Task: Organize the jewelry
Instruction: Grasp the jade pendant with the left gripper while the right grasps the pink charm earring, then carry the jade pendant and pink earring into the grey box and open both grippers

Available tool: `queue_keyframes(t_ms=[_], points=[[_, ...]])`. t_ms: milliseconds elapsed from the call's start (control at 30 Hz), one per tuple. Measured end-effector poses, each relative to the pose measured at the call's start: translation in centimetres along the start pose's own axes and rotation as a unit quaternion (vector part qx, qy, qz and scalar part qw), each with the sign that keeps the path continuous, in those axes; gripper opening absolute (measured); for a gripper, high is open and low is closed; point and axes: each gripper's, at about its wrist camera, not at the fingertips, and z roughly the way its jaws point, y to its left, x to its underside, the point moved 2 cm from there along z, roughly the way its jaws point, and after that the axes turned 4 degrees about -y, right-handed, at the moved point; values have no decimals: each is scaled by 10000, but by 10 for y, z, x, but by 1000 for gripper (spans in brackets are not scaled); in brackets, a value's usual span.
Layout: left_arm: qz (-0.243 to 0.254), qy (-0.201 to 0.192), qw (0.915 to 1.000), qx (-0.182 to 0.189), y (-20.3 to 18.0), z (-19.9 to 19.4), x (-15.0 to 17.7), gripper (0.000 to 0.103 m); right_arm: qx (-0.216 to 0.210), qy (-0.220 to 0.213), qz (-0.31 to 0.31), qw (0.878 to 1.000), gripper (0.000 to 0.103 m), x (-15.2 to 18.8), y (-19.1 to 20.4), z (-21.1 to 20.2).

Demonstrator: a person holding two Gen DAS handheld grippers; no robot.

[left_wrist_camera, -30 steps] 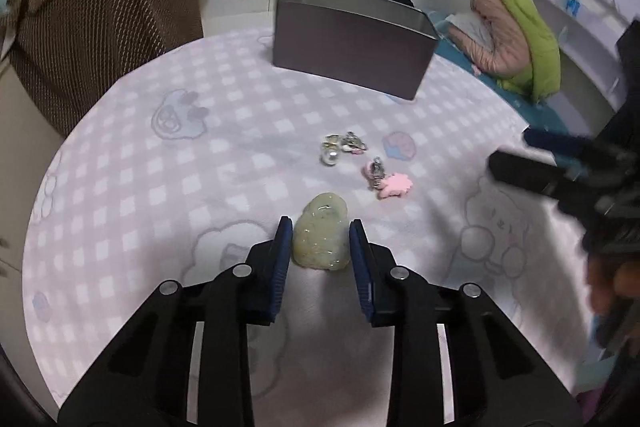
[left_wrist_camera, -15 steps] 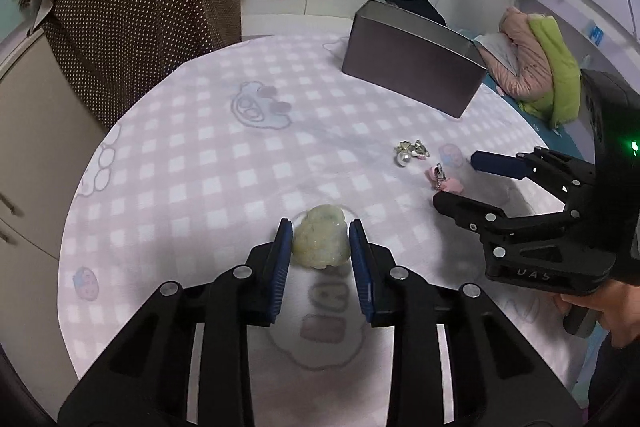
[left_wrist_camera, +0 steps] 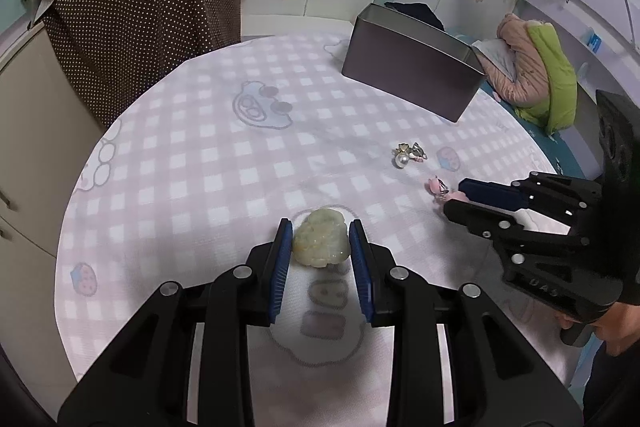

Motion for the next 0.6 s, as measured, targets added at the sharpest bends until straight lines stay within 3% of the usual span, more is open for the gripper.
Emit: queue_keyframes(t_ms=[600], points=[[25, -267, 9995, 171, -9, -22, -11, 29, -31, -401, 157, 9991, 24, -9, -8, -41]])
